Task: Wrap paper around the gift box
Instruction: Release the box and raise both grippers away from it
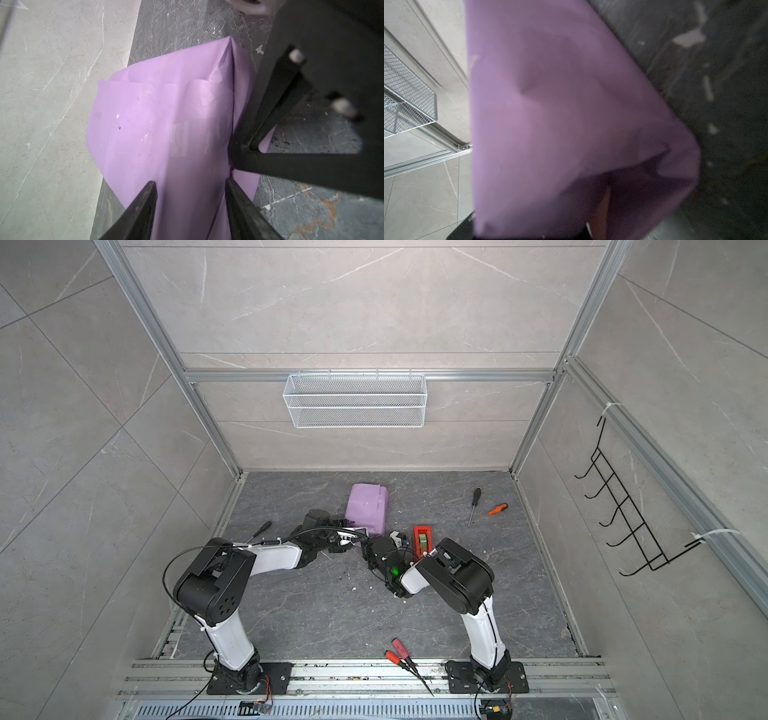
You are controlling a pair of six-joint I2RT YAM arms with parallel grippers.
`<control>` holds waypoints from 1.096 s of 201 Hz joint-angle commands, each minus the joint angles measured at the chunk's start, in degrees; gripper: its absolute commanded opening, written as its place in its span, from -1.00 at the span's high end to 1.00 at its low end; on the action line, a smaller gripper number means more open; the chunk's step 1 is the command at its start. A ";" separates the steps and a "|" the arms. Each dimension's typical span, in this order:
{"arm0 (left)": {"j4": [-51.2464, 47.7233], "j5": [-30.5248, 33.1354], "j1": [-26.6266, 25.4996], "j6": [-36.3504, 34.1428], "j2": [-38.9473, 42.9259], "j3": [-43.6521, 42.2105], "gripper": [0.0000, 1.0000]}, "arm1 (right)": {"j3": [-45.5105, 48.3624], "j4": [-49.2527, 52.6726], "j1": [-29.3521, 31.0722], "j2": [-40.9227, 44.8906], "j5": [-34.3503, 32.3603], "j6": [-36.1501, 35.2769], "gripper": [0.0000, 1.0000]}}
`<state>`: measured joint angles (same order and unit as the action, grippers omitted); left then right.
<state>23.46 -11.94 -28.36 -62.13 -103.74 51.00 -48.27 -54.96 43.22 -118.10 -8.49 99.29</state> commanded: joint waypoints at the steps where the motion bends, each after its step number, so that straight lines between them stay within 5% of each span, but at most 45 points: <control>1: -9.27 -1.67 -0.76 2.09 -2.48 -1.36 -0.11 | -0.33 1.16 -1.86 2.07 0.20 -2.93 1.00; 46: -9.88 -1.88 -0.54 2.44 -2.46 -0.91 -0.13 | 8.01 9.01 -2.75 17.30 -0.72 -10.38 0.80; 74: -12.08 -3.78 -0.04 2.99 -1.20 0.19 -0.32 | 11.40 17.15 -3.69 25.69 -0.35 -16.34 0.64; 150: -39.60 -11.06 3.01 -1.38 5.94 14.49 -0.64 | 8.95 34.99 -10.08 35.15 6.34 -39.90 0.16; 195: -46.15 -12.95 4.95 10.03 7.49 22.83 -0.66 | 2.14 45.05 -10.45 36.23 12.00 -52.26 0.07; 220: -47.64 -13.37 6.18 16.89 7.34 27.29 -0.67 | -1.21 49.32 -10.49 35.18 14.27 -55.95 0.22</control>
<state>-19.51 -22.63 -23.51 -54.17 -98.78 73.71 -45.74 -12.62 32.86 -83.07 2.04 51.18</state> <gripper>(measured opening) 0.832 0.414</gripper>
